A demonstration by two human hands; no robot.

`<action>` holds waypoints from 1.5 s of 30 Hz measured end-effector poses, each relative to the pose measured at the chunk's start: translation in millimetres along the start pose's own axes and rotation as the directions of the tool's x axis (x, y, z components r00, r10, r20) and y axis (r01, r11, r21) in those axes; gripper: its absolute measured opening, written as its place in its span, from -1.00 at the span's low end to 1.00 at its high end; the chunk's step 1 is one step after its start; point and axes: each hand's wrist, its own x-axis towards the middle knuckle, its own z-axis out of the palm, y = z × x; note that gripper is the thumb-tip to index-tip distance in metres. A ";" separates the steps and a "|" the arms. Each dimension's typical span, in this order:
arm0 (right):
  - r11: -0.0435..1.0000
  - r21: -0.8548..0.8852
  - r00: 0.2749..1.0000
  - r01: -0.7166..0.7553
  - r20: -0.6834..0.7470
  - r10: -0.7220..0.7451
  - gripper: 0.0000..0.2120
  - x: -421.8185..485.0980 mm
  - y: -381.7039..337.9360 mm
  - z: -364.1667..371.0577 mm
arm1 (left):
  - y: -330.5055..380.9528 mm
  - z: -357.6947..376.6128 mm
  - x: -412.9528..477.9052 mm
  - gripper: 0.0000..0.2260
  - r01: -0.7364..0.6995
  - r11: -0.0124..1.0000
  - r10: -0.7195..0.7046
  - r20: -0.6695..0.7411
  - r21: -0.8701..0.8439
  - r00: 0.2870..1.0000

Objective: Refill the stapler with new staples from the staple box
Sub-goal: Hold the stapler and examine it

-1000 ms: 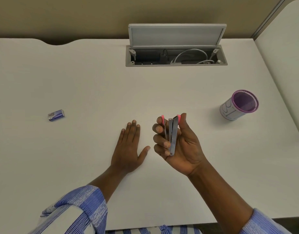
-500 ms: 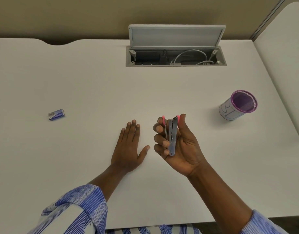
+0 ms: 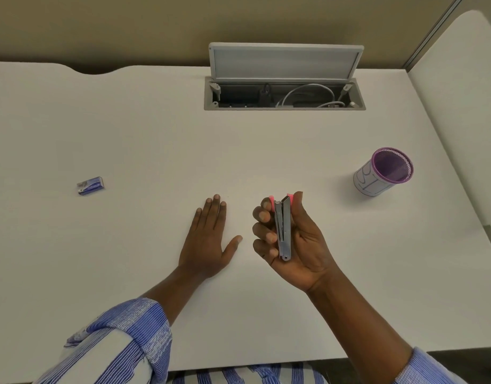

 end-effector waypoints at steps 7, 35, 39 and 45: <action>0.977 -0.211 0.973 -0.024 -0.227 -0.025 -0.35 -6.7 3.9 4.3 | 2.0 0.7 1.2 -0.26 0.036 0.996 -0.037 -0.009 -0.085 0.999; 0.371 -0.922 0.652 -0.109 -0.348 -0.674 -0.54 6.5 31.0 -14.7 | 132.4 -110.8 27.3 -0.85 0.188 0.762 -0.294 -0.072 -0.620 0.953; 0.328 -0.941 0.612 -0.079 -0.306 -0.730 -0.58 7.9 28.5 -11.0 | 137.3 -105.6 27.6 -0.66 0.118 0.735 -0.314 -0.181 -0.667 0.932; 0.191 -0.979 0.556 -0.075 -0.200 -0.807 -0.62 12.0 20.6 -13.6 | 136.2 -96.7 31.4 -0.71 0.152 0.756 -0.363 -0.215 -0.636 0.907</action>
